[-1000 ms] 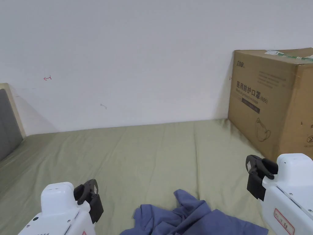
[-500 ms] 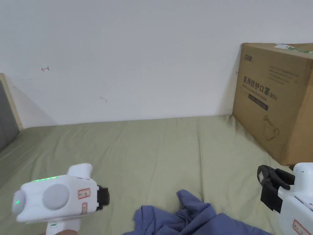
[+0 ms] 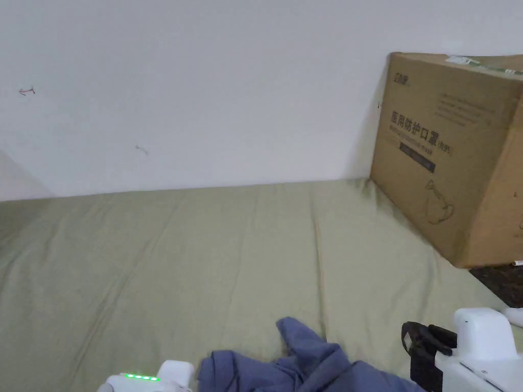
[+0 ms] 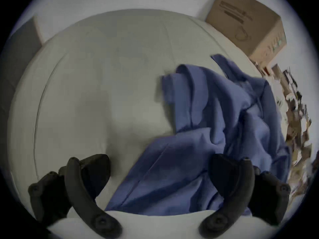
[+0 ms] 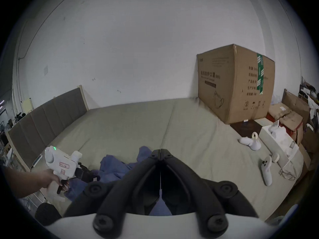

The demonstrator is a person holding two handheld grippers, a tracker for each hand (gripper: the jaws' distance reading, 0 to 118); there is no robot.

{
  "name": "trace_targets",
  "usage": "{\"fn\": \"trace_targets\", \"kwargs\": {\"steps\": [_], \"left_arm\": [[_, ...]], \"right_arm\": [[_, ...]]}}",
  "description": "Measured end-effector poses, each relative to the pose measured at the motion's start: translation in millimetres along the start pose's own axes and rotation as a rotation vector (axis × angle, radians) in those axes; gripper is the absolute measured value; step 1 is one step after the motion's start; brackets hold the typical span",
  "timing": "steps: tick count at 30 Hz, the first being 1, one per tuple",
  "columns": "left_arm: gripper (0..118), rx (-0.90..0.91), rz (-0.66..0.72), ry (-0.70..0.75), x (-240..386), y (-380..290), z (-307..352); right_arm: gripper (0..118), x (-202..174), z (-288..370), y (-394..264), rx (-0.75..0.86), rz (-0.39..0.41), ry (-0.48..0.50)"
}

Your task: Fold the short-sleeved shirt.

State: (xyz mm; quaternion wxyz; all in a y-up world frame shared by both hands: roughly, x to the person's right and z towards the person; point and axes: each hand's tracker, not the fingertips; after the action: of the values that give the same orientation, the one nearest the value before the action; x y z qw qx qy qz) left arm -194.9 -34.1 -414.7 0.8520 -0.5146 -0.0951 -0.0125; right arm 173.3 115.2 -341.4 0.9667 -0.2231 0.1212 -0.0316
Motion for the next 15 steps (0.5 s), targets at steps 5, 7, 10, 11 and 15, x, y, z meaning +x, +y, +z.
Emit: {"fn": "trace_targets", "kwargs": {"steps": [5,7,10,11,15], "left_arm": [[1,0.148,0.037,-0.041,-6.6,-8.0,33.3],[1,0.213,0.163,-0.103,-29.3,-16.1,57.8],[2,0.367,0.240,-0.063,-51.6,-39.9,104.1],[1,0.392,0.262,-0.059,-57.4,-47.7,115.5],[2,0.422,0.308,-0.065,-66.6,-77.3,147.4]], "right_arm": [[0,-0.6,-41.2,1.9,-0.088,0.012,0.048],[0,0.1,-67.1,8.0,-0.133,-0.010,0.118],[0,-1.2,-124.2,20.2,-0.264,-0.056,0.153],[5,-3.1,-147.2,23.1,-0.329,-0.059,0.146],[102,-9.0,-245.4,11.9,-0.609,-0.074,0.144]]}}
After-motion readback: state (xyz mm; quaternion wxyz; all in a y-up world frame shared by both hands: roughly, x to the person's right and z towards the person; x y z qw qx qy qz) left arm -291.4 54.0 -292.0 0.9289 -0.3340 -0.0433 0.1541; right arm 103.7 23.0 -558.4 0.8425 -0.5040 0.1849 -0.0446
